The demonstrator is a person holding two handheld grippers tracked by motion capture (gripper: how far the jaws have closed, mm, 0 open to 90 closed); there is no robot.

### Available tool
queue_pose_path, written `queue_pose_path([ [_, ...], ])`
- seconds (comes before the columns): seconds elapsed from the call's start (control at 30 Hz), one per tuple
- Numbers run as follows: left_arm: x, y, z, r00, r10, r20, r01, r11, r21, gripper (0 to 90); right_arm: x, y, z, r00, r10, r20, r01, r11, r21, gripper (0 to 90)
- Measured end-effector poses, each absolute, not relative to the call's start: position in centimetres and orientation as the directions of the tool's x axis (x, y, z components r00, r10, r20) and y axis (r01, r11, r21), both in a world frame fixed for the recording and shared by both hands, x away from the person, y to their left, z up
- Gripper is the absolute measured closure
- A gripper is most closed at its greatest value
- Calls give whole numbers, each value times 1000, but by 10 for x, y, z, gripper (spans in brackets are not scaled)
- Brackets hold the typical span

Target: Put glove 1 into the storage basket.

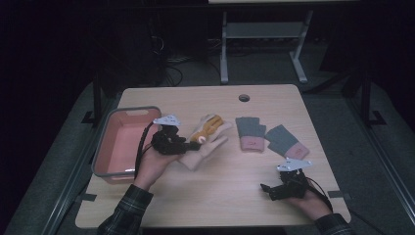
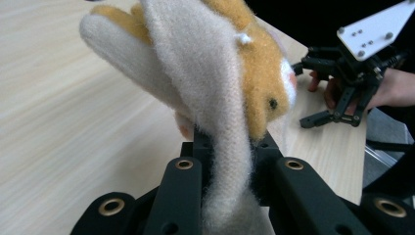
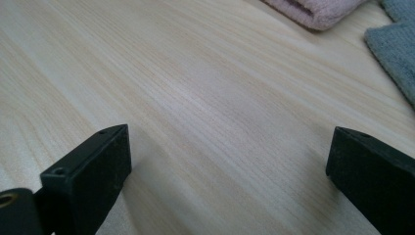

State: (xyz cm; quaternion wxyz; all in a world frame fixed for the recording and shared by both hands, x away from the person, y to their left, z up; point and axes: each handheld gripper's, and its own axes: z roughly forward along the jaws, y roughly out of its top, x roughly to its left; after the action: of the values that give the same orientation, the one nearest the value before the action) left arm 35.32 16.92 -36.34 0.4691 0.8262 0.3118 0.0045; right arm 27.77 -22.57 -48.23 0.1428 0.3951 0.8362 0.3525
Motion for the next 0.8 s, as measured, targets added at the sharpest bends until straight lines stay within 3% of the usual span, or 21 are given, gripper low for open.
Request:
queue_pose_path([
  [0.8, 357, 229, -345, 726, 629, -279, 534, -259, 805, 785, 278, -226, -482, -647, 761, 40, 560, 439, 703, 23],
])
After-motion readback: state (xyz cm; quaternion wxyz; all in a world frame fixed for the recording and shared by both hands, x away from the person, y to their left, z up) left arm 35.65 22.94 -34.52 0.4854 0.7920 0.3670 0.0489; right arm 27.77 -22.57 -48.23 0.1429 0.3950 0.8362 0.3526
